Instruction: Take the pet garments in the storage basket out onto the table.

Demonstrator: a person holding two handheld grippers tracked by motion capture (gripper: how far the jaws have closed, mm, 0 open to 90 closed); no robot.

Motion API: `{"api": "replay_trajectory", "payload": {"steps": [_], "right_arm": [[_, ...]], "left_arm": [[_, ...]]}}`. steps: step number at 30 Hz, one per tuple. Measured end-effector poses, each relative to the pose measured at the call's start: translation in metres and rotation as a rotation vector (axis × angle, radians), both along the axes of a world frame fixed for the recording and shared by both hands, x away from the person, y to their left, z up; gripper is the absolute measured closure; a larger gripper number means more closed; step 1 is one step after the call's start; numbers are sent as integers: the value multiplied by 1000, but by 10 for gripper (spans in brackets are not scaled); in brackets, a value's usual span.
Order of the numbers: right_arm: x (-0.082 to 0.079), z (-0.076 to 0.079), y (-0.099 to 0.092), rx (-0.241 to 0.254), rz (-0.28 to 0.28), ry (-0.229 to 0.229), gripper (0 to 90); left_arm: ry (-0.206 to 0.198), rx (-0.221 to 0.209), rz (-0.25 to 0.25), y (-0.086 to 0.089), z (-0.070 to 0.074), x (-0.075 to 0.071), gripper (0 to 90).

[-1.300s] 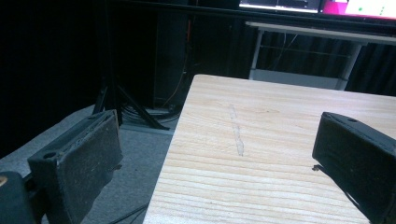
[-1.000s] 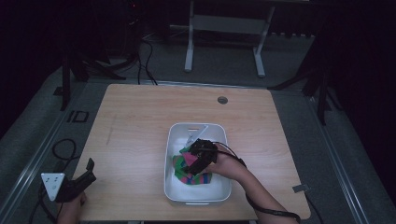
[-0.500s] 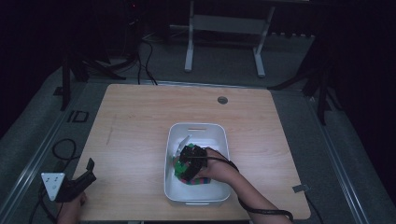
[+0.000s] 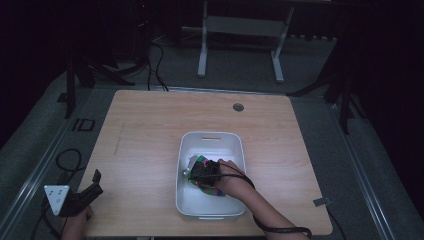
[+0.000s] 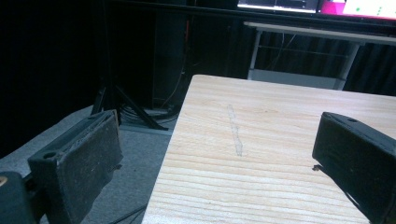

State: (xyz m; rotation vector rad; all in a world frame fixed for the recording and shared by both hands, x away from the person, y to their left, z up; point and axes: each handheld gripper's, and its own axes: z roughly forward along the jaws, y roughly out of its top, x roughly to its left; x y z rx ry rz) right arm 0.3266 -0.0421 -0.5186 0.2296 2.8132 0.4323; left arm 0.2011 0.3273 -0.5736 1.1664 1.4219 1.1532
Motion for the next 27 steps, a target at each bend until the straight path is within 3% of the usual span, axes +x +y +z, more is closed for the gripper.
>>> {"api": "replay_trajectory", "payload": {"steps": [6, 17, 27], "right_arm": [[-3, 22, -7, 71, 1, -13, 659], [-4, 88, -24, 195, 21, -50, 661], [-3, 140, -41, 286, 9, -121, 660]], "left_arm": [[-3, -1, -3, 0, 0, 0, 18], [-2, -4, 2, 0, 0, 0, 18], [-4, -13, 1, 1, 0, 0, 18]]}}
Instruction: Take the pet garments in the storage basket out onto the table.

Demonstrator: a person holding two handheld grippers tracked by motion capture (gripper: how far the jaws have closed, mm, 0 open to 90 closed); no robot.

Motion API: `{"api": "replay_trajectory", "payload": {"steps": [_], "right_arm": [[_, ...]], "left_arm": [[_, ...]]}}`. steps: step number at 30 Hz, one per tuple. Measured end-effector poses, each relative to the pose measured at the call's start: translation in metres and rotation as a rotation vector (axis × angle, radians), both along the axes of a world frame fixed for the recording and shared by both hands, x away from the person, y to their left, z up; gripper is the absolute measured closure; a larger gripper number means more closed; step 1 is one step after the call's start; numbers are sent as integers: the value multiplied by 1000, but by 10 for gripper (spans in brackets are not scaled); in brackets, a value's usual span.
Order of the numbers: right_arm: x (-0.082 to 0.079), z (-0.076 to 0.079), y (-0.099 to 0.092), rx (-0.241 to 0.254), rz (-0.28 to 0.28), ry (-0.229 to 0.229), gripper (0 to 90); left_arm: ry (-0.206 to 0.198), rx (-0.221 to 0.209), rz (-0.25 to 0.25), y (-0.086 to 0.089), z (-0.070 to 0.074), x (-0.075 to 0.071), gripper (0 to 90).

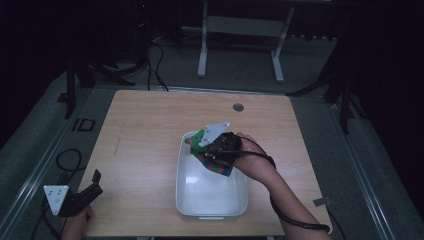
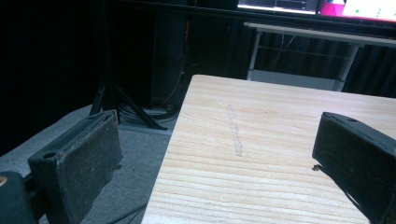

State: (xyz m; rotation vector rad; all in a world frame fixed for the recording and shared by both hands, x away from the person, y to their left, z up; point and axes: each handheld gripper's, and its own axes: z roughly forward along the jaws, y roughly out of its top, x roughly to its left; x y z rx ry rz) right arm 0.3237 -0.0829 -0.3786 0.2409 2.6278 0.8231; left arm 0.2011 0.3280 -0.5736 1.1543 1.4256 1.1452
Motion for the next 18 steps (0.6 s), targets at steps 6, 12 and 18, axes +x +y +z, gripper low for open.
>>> {"api": "replay_trajectory", "payload": {"steps": [6, 12, 18], "right_arm": [[4, 15, -15, 10, -24, -28, 660], [8, 19, -36, 14, -67, -51, 660], [16, 18, -63, 14, -132, -58, 659]], "left_arm": [[2, -4, 1, 0, 0, 0, 18], [-1, 0, 3, 0, 0, 0, 18], [3, -2, 1, 0, 0, 0, 19]]}}
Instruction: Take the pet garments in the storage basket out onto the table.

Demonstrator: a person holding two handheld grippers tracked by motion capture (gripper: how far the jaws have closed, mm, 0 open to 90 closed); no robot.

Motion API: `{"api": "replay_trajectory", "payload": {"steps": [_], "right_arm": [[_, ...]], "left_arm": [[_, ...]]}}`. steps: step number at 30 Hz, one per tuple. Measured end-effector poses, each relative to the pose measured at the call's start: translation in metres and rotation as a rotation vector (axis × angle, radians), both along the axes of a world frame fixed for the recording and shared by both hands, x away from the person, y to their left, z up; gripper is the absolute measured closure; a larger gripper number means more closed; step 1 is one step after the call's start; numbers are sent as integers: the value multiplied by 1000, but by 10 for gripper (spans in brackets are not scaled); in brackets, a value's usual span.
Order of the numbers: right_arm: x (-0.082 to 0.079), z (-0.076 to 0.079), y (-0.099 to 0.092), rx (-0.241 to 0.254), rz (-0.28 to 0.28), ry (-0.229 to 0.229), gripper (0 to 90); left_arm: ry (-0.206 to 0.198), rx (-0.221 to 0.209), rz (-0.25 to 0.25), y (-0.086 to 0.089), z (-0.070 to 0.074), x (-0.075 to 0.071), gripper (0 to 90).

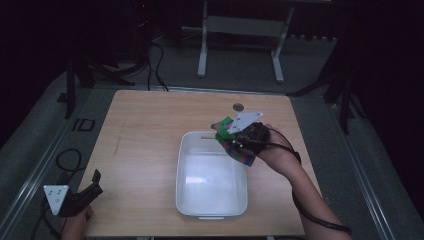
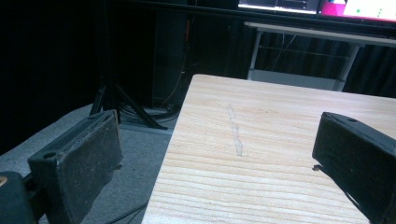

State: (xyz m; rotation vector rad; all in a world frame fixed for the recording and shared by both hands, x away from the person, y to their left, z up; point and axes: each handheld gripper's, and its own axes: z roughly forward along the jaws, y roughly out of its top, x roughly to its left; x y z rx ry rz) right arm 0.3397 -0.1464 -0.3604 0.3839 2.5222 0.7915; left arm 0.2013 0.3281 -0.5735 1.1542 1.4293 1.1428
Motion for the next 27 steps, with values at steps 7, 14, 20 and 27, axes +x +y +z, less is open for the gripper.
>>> {"api": "replay_trajectory", "payload": {"steps": [7, 14, 20, 27], "right_arm": [[7, -2, -38, 14, -89, -9, 659], [12, -7, -78, 14, -171, 1, 659], [12, -8, -106, 30, -227, 2, 658], [18, -12, -118, 40, -258, 4, 658]], "left_arm": [[-2, 5, 3, 0, 0, 0, 18], [-2, 3, 4, 0, 0, 0, 18], [0, 6, 5, -1, 0, 0, 18], [-2, 2, 4, 0, 0, 0, 18]]}}
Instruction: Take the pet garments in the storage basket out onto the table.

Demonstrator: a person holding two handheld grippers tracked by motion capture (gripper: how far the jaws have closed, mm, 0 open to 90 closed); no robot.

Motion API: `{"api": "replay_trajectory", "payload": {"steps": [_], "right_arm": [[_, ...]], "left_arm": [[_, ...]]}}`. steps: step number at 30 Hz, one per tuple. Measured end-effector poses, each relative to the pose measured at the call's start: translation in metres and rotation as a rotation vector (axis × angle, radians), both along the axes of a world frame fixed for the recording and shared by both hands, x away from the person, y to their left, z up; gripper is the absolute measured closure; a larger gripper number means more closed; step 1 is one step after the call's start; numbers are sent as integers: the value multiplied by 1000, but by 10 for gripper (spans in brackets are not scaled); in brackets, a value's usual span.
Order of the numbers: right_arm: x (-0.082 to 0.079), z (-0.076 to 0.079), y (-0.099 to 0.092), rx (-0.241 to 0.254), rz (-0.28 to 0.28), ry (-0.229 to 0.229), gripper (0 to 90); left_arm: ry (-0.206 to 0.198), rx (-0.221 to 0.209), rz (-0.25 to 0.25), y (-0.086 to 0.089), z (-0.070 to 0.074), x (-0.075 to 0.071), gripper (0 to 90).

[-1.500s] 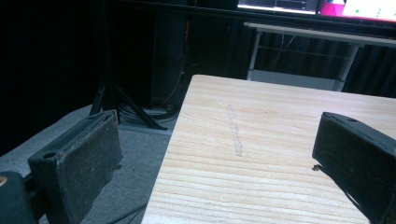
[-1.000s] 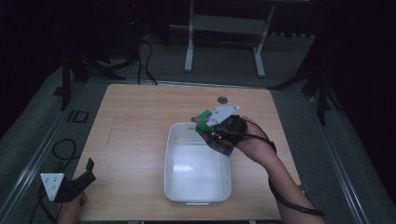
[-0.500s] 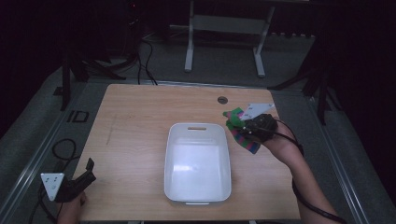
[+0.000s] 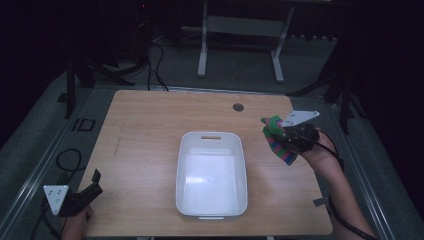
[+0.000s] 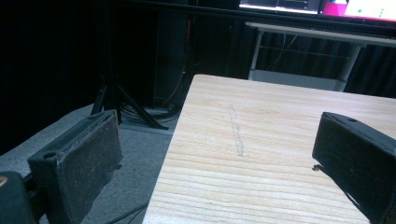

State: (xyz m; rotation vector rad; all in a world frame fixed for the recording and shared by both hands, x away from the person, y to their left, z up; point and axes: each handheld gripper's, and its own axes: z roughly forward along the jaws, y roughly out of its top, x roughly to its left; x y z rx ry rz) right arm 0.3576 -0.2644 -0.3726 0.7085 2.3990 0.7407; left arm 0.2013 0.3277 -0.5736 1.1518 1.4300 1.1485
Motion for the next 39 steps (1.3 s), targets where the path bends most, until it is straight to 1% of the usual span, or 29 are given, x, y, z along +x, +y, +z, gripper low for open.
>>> {"api": "replay_trajectory", "payload": {"steps": [5, 9, 15, 20, 24, 28, 30, 34, 36, 37, 38, 39], "right_arm": [[11, -17, -1, 3, -24, 19, 657], [21, -32, 0, 17, -45, 34, 656], [34, -61, 2, -6, -63, 62, 654], [43, -88, 2, -9, -78, 96, 652], [49, -108, 5, -31, -92, 112, 652], [54, -125, 8, -40, -104, 136, 651], [57, -134, 9, -34, -106, 151, 650], [59, -148, 11, -46, -116, 172, 642], [58, -156, 12, -35, -117, 184, 630], [58, -156, 12, -35, -117, 184, 630], [58, -160, 13, -19, -118, 184, 630], [58, -160, 13, -19, -118, 184, 624]], "left_arm": [[1, -1, -2, 0, 0, 0, 18], [1, -5, -3, 1, 0, 0, 18], [0, -3, -4, 1, 0, 0, 18], [0, -2, -8, 1, 0, 0, 18], [0, 1, -10, 0, 0, 0, 18], [1, 2, -11, 0, 0, 0, 18], [0, 2, -12, 0, 0, 0, 18], [-2, 3, -12, 0, 0, 0, 18], [-2, 7, -12, 0, 0, 0, 18], [-2, 7, -12, 0, 0, 0, 18], [-2, 7, -12, 0, 0, 0, 18], [0, 8, -13, 0, 0, 0, 18]]}}
